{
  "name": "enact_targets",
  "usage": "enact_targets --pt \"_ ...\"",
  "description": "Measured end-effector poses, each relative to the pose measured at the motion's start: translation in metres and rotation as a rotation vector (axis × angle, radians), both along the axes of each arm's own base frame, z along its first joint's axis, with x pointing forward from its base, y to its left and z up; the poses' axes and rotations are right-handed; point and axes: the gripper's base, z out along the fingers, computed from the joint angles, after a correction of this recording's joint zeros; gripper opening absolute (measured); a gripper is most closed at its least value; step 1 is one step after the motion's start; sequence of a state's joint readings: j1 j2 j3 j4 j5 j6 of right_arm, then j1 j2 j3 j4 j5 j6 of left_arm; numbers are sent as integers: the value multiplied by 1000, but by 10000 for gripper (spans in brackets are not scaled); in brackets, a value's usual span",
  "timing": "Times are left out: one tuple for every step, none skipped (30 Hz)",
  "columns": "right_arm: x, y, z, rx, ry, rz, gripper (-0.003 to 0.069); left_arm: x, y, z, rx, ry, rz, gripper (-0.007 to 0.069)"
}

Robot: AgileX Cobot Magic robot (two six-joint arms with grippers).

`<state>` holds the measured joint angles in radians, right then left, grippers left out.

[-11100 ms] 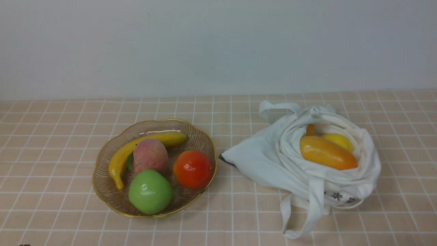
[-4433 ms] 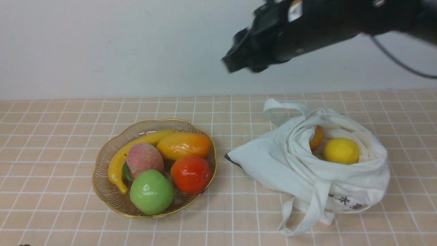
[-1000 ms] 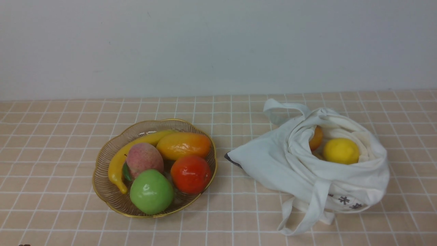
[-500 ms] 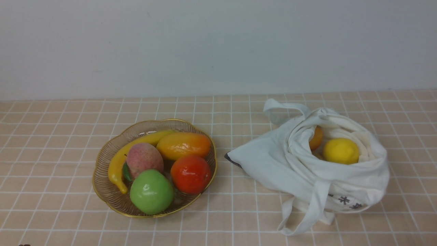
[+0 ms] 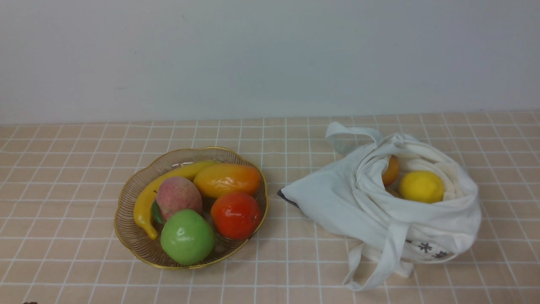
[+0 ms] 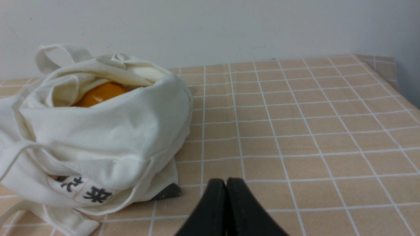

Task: Take the fruit out of the bag on the brown coffee tablecloth and place them on the plate.

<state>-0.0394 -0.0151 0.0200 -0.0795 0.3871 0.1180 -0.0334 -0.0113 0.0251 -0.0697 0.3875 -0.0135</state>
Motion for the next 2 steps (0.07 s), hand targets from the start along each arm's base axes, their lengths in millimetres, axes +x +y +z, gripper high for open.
enact_targets --pt "0 0 0 0 0 0 -14 0 0 0 0 0 0 -8" --pt "0 0 0 0 0 0 -14 0 0 0 0 0 0 -8"
